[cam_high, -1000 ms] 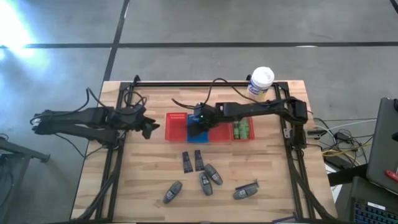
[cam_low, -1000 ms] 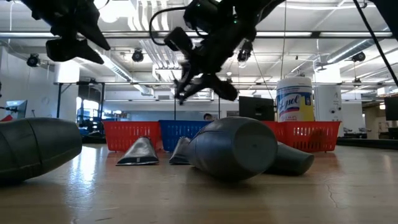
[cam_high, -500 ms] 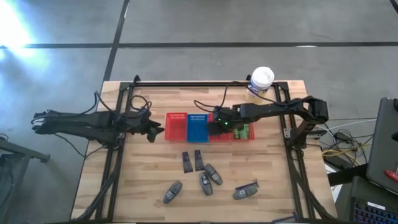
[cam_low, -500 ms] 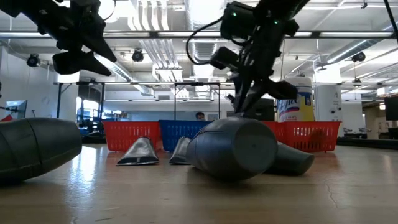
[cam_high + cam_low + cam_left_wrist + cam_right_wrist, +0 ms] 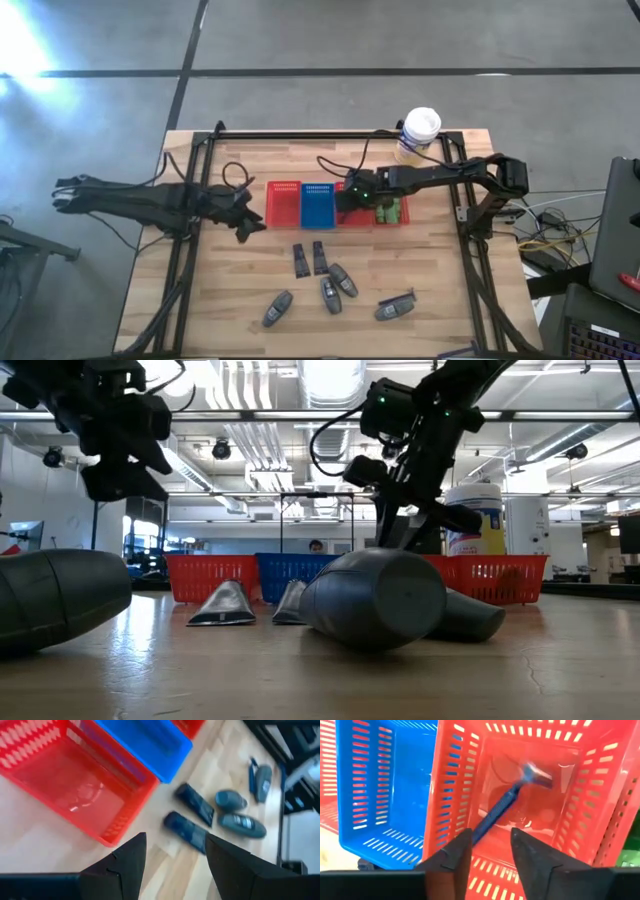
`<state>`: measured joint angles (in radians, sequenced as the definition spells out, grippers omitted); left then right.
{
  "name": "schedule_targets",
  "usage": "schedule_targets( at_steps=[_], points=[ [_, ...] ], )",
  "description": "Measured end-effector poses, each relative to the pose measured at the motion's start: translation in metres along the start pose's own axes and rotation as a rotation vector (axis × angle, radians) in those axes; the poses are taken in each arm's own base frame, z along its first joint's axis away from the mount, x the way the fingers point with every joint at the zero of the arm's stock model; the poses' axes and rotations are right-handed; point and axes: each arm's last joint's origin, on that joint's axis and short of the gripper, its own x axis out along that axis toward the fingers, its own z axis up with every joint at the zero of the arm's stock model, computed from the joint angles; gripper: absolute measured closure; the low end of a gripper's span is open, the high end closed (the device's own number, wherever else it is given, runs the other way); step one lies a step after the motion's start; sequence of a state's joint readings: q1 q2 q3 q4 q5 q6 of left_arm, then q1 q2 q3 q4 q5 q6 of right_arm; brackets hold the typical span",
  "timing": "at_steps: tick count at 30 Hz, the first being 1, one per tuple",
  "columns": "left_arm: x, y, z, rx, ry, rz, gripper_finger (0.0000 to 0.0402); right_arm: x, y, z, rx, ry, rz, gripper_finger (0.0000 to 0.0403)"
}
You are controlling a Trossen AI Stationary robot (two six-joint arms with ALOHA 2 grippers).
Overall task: Pick & Place Travel size toiletries
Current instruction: Put the black deodorant into the left red basket
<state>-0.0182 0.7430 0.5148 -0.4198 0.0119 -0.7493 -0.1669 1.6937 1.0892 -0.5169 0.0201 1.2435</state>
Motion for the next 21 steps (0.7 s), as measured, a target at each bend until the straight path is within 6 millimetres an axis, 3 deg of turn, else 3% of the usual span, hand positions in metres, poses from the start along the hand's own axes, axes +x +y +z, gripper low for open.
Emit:
schedule_targets(
  at_steps=[6,12,16,21],
  points=[
    [0.009,-0.007,-0.009,0.076,0.139,-0.077,0.0195,-0.026,0.013,-0.007,-0.118,-0.041,0.056,0.0205],
    [0.026,-0.022,-0.021,0.082,0.270,-0.023,0.0195,-0.055,0.001,-0.026,-0.173,-0.058,-0.118,0.0161],
    [0.038,-0.048,-0.030,0.020,0.340,0.036,0.0195,-0.069,-0.010,-0.044,-0.244,-0.073,-0.216,0.0132],
    [0.052,-0.093,-0.047,-0.043,0.324,0.129,0.0195,-0.085,-0.018,-0.063,-0.344,-0.092,-0.196,0.0102]
  ],
)
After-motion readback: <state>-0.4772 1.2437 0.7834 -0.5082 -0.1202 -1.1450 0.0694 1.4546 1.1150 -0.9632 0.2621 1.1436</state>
